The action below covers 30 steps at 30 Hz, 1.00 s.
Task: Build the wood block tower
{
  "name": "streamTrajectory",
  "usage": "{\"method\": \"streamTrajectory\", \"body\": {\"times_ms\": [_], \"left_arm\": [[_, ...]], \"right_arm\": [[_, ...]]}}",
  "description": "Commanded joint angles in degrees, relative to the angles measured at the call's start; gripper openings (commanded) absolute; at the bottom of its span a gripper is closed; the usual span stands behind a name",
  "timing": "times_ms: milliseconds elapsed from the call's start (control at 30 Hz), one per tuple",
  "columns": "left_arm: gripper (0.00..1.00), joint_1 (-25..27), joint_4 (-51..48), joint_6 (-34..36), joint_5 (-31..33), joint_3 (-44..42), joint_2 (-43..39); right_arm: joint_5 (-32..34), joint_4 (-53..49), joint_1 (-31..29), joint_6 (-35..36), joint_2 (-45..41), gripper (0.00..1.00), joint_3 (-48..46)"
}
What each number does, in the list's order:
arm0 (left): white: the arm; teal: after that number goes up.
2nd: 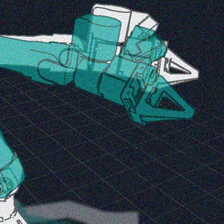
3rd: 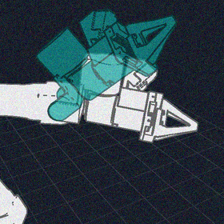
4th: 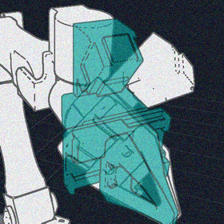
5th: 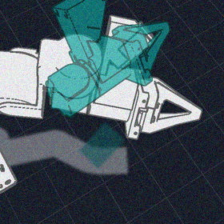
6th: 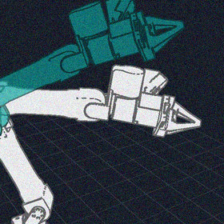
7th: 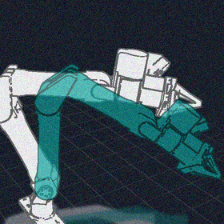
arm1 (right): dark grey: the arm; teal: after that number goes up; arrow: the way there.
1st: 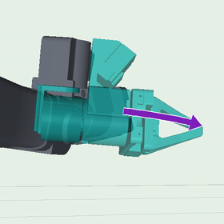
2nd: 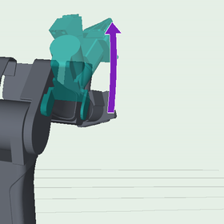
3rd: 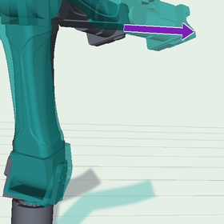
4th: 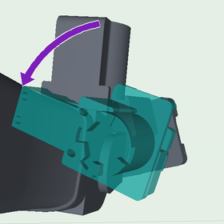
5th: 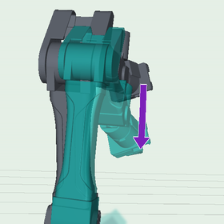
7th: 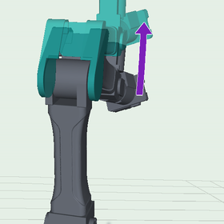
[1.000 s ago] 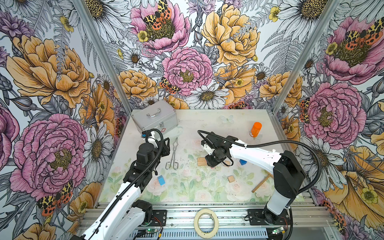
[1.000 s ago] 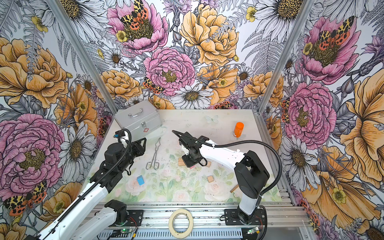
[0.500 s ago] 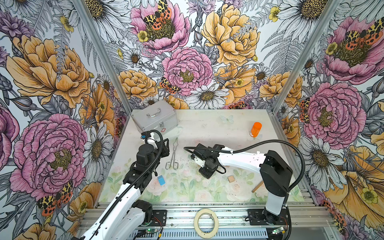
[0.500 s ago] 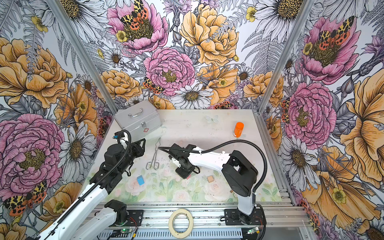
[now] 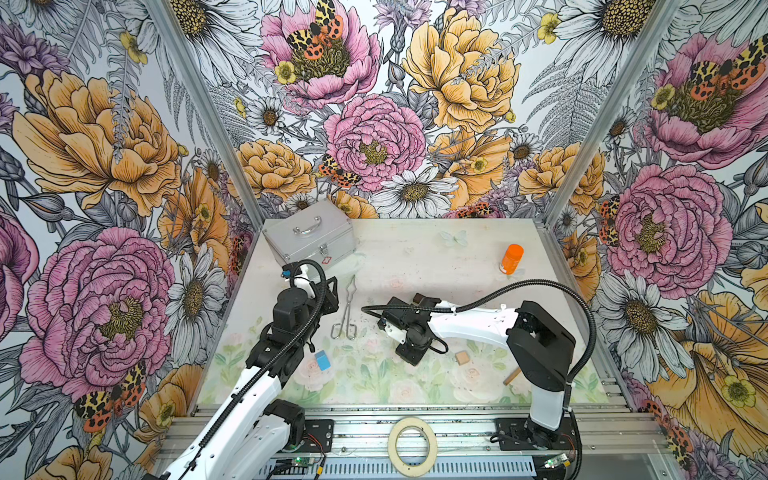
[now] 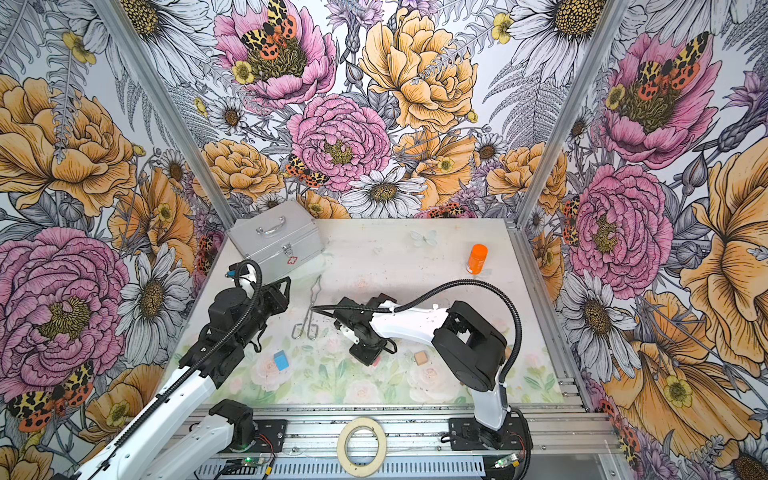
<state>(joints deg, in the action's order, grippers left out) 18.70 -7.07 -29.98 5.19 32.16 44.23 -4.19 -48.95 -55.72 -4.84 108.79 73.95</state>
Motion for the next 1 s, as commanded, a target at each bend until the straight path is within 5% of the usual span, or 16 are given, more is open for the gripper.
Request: {"method": "streamTrajectory", "body": {"times_ms": [0, 300, 500, 800, 967], "left_arm": [[0.39, 0.5, 0.2, 1.0, 1.3, -0.6, -1.0], [0.39, 0.7, 0.1, 0.9, 1.4, -0.6, -1.4], [0.39, 1.1, -0.4, 0.6, 0.9, 0.0, -2.2], [0.38, 1.0, -1.5, -1.3, -2.3, 1.9, -7.2], [0.38, 1.2, -2.5, -2.7, -4.3, 2.8, -8.5]], "right_arm": [[0.2, 1.8, -0.5, 0.2, 0.5, 0.23, -0.7], [1.4, 2.2, -0.9, -1.6, -0.4, 0.42, -1.1], [3.3, 2.2, -1.5, -7.0, -4.4, 0.45, -0.5], [17.1, 2.0, -9.2, -52.2, -15.8, 0.46, -2.4], [16.8, 1.3, -13.5, -67.0, -11.4, 0.46, -1.4]]}}
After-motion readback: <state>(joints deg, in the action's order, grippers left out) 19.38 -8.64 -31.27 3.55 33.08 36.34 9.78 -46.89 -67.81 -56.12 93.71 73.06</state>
